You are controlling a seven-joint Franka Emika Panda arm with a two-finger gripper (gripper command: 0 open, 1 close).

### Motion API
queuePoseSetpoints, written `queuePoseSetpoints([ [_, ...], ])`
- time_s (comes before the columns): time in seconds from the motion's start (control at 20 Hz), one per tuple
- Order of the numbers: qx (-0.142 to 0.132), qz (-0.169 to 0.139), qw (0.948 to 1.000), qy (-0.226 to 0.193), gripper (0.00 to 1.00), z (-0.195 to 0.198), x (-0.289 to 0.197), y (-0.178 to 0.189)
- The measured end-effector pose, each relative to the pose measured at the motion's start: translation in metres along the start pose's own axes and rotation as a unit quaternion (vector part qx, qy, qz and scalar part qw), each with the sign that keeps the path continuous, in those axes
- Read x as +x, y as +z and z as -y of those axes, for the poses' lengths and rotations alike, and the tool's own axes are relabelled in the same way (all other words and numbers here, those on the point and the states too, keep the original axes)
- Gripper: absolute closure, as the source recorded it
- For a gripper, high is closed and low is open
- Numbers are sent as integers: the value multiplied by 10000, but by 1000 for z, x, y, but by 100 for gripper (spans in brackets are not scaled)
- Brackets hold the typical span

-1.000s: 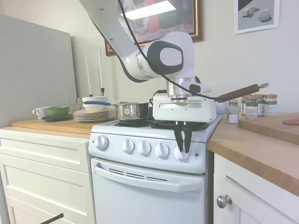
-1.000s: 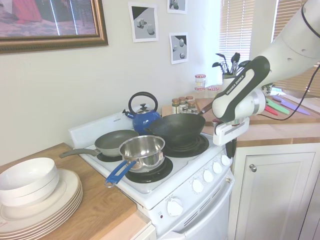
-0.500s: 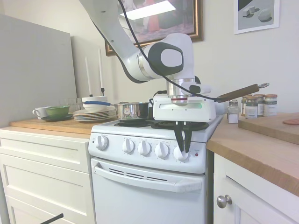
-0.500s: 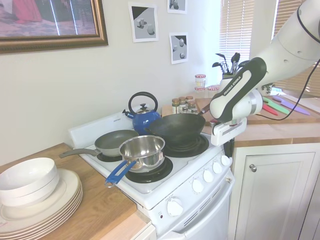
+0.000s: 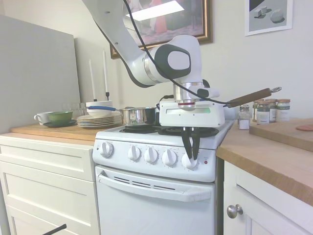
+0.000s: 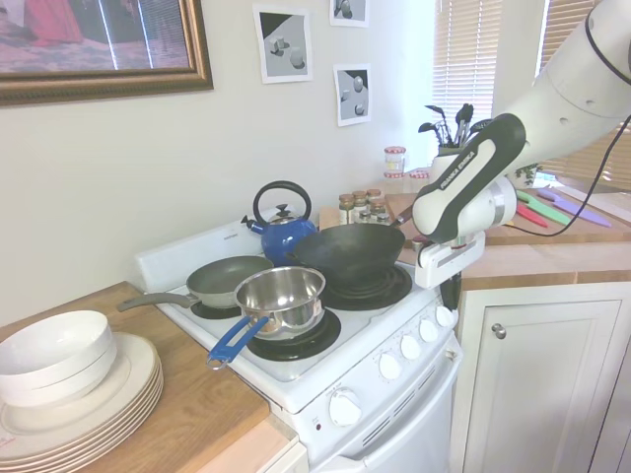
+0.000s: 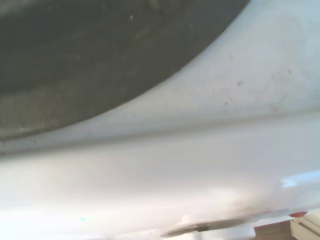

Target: Turn on the stove on the bottom right

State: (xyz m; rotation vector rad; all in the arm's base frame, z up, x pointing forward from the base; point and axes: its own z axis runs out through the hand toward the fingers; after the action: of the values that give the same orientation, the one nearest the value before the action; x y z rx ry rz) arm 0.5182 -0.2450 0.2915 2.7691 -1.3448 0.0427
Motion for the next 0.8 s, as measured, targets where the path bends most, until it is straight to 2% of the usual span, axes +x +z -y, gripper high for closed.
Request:
queuePoseSetpoints([
  [0.35, 24, -31, 10000, -20, 100, 10, -6, -10],
  [0.8, 4, 62, 10000, -32, 100, 20, -16, -5],
])
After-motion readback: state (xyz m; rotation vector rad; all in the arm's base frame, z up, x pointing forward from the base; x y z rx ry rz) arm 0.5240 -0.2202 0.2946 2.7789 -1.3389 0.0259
